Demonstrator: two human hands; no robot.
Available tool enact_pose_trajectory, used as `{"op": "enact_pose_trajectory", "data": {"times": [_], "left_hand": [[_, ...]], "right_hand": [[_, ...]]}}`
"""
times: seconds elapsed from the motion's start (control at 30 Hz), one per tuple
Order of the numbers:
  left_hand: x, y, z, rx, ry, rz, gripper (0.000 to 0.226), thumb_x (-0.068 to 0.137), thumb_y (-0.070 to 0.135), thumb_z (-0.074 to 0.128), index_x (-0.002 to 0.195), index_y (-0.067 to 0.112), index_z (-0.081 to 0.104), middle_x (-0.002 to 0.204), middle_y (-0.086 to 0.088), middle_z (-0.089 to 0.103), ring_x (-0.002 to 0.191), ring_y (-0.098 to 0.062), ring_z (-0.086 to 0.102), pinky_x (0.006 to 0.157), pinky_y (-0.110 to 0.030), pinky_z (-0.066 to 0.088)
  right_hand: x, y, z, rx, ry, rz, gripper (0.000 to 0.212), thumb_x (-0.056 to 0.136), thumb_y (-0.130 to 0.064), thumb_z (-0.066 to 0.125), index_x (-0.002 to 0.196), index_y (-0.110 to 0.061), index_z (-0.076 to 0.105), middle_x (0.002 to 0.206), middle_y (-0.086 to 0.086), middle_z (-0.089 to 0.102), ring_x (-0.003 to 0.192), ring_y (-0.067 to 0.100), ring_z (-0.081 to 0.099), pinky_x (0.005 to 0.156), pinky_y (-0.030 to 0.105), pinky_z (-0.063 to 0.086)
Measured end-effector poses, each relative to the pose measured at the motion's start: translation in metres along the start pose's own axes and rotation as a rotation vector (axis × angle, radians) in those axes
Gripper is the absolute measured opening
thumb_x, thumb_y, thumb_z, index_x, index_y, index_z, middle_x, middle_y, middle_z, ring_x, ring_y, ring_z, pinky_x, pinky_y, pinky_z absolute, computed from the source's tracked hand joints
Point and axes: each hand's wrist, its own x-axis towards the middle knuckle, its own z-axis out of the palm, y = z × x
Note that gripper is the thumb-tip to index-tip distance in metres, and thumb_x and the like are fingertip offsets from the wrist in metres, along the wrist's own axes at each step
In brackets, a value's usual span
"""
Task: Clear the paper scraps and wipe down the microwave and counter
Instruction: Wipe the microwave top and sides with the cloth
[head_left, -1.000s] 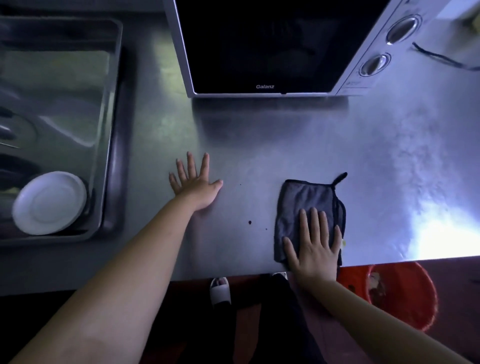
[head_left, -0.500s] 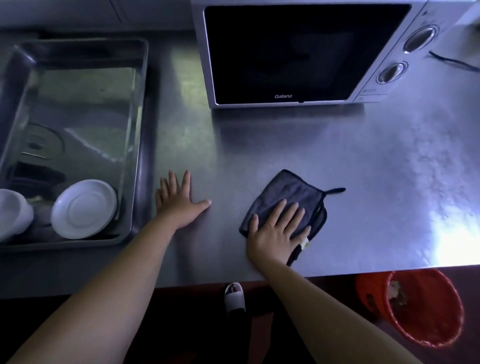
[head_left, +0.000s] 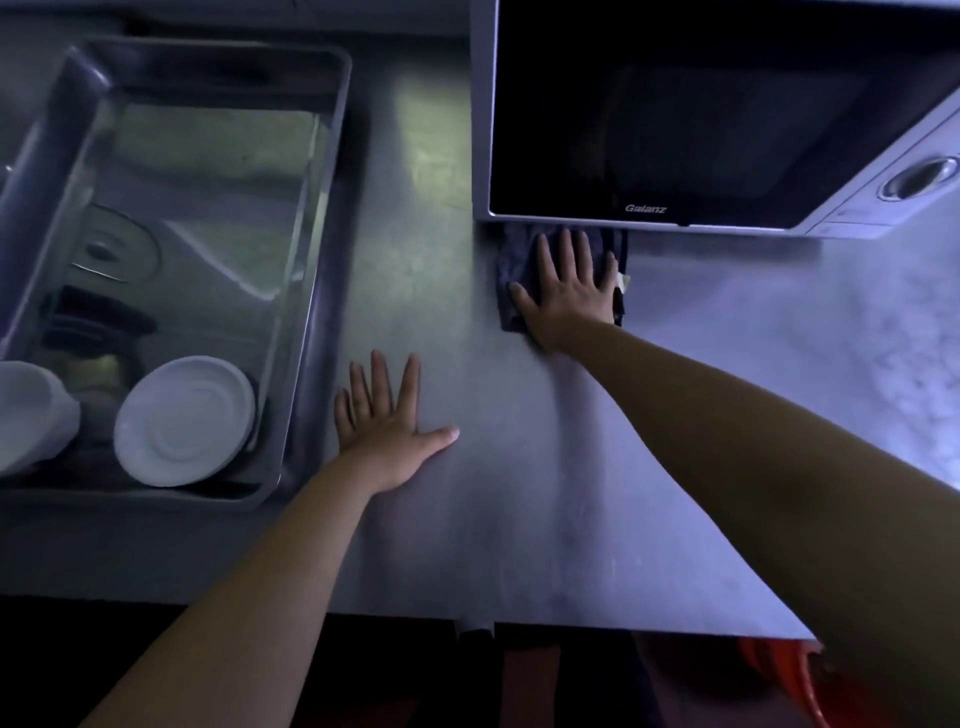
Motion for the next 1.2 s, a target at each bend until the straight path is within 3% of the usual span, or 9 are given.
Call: {"op": "enact_pose_trajectory", "data": {"times": [0.23,0.33,0.53,0.67,0.8,0.93,1.1,1.2], "left_hand": [[0.008,-0.006,-0.004,0.001,-0.024,0.015,0.104,0.081,0.085,0.038,0.126,0.049,-0.048,0.152,-0.004,-0.047,0.139,-0.027,-0.045,0.113,-0.044,-0.025],[0.010,-0.005,-0.001,-0.005,-0.033,0.010,0.108,0.080,0.085,0.040,0.140,0.046,-0.040,0.152,-0.004,-0.048,0.139,-0.027,-0.045,0.112,-0.044,-0.025],[0.007,-0.003,-0.001,-0.016,-0.009,-0.009,0.109,0.081,0.082,0.045,0.148,0.042,-0.031,0.155,-0.006,-0.043,0.143,-0.030,-0.040,0.116,-0.048,-0.019],[0.006,-0.003,-0.001,-0.012,0.029,-0.008,0.107,0.083,0.080,0.046,0.149,0.041,-0.029,0.156,-0.006,-0.041,0.144,-0.030,-0.037,0.116,-0.048,-0.018],[0.006,-0.006,-0.001,-0.036,0.054,0.040,0.108,0.083,0.074,0.053,0.151,0.042,-0.025,0.158,-0.006,-0.038,0.145,-0.030,-0.035,0.117,-0.048,-0.018],[0.004,-0.013,-0.002,-0.048,0.067,0.090,0.101,0.087,0.068,0.054,0.154,0.043,-0.018,0.159,-0.004,-0.037,0.147,-0.028,-0.033,0.118,-0.047,-0.016],[-0.031,-0.008,0.011,-0.119,0.102,0.122,0.077,0.098,0.044,0.050,0.159,0.036,0.003,0.166,0.000,-0.018,0.153,-0.024,-0.018,0.122,-0.046,-0.008],[-0.076,-0.005,0.025,-0.492,0.175,0.175,0.058,0.099,0.019,0.056,0.153,0.020,0.036,0.166,-0.005,0.018,0.154,-0.021,0.012,0.124,-0.035,0.009]], "right_hand": [[0.013,-0.010,-0.003,-0.090,-0.007,-0.262,0.081,0.092,-0.072,0.009,0.160,-0.029,-0.001,0.169,0.003,-0.003,0.155,0.023,-0.009,0.120,0.057,-0.008],[-0.036,-0.003,0.015,-0.095,0.010,-0.377,0.080,0.092,-0.071,0.010,0.160,-0.030,0.001,0.169,0.004,0.000,0.155,0.023,-0.008,0.122,0.055,-0.007],[-0.171,0.007,0.047,-0.069,-0.005,-0.468,0.080,0.096,-0.068,0.020,0.161,-0.023,0.006,0.168,0.009,0.006,0.155,0.027,-0.004,0.121,0.056,-0.007],[-0.250,0.007,0.060,-0.050,-0.021,-0.407,0.086,0.094,-0.075,0.022,0.161,-0.022,0.008,0.168,0.010,0.008,0.155,0.028,-0.003,0.120,0.060,0.000],[-0.297,-0.004,0.064,-0.027,-0.074,-0.289,0.115,0.076,-0.096,0.026,0.161,-0.020,0.016,0.167,0.009,0.011,0.155,0.025,0.000,0.117,0.062,0.006],[-0.322,-0.012,0.071,-0.050,-0.122,-0.240,0.131,0.063,-0.101,0.039,0.161,-0.017,0.016,0.166,0.013,0.016,0.155,0.028,-0.001,0.118,0.064,0.006],[-0.349,-0.040,0.083,0.065,-0.113,-0.040,0.109,0.081,-0.091,0.030,0.161,-0.020,0.010,0.168,0.010,0.005,0.155,0.028,-0.005,0.119,0.061,-0.005],[-0.339,-0.060,0.081,0.134,-0.168,0.100,0.100,0.082,-0.090,0.008,0.155,-0.029,-0.024,0.162,0.002,-0.027,0.147,0.022,-0.034,0.114,0.058,-0.024]]}}
